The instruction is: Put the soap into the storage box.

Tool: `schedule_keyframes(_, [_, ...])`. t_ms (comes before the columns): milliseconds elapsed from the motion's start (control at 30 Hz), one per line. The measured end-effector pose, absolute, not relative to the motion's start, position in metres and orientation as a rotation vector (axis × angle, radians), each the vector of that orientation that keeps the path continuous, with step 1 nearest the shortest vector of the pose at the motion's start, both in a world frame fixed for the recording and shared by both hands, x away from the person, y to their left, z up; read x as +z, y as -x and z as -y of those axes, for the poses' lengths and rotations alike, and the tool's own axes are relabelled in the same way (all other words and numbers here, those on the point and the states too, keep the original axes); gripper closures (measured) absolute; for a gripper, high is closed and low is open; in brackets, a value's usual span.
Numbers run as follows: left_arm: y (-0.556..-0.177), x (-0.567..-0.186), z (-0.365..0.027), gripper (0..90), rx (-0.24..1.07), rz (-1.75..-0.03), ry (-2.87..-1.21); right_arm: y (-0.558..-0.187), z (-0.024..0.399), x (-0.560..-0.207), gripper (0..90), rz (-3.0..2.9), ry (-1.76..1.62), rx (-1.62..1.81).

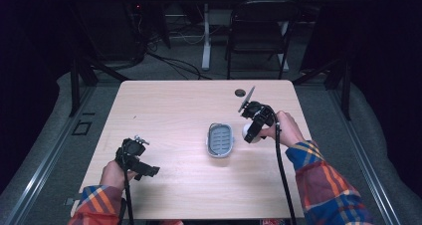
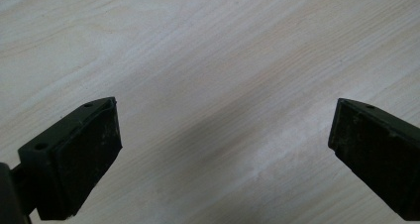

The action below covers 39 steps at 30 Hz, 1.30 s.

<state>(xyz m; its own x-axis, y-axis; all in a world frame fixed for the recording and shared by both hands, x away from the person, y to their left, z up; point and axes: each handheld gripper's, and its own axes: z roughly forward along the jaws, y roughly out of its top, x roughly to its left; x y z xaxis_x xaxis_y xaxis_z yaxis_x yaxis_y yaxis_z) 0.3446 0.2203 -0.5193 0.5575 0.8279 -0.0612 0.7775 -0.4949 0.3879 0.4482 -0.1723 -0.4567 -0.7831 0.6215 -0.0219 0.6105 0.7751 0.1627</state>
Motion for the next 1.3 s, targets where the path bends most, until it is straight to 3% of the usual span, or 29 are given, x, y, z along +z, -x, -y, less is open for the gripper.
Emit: schedule_keyframes(1300, [-0.345,-0.52,-0.22,0.0,0.176,-1.301,-2.428,-0.462,0.127,-0.449,23.8,-2.925,-0.91,0.205])
